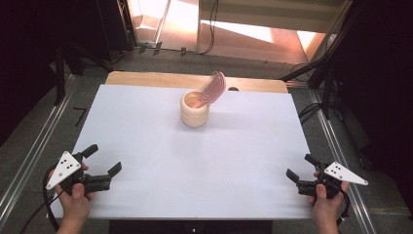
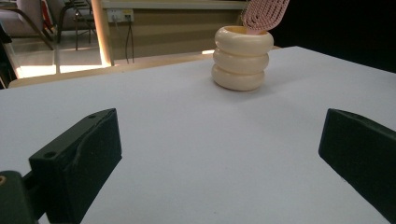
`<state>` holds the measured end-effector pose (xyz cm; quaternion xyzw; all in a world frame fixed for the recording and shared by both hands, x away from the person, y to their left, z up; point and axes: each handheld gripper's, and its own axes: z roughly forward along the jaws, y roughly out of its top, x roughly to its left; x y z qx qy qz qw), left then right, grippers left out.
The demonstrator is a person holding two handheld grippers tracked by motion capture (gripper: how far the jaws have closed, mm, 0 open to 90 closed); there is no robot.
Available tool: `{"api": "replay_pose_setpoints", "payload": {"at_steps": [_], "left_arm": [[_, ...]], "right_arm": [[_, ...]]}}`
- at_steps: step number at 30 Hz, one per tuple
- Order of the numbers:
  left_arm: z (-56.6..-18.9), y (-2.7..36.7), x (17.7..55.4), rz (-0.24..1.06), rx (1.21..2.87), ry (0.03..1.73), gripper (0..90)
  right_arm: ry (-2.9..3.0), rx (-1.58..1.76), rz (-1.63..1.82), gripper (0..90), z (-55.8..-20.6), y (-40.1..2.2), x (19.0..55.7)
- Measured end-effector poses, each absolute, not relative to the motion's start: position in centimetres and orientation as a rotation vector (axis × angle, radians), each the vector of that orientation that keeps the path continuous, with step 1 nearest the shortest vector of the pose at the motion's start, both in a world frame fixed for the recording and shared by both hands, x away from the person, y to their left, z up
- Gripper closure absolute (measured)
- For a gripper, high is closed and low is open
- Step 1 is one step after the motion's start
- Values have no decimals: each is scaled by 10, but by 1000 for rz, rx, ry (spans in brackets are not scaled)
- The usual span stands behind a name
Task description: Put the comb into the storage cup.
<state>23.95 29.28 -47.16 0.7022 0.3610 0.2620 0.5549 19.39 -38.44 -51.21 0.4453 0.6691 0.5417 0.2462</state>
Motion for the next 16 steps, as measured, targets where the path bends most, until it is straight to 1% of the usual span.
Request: {"api": "replay_pose_setpoints", "payload": {"at_steps": [16], "left_arm": [[-478, 296, 243, 621, 1682, 871, 1]], "right_arm": [[1802, 1232, 1493, 0, -516, -390, 194]]}}
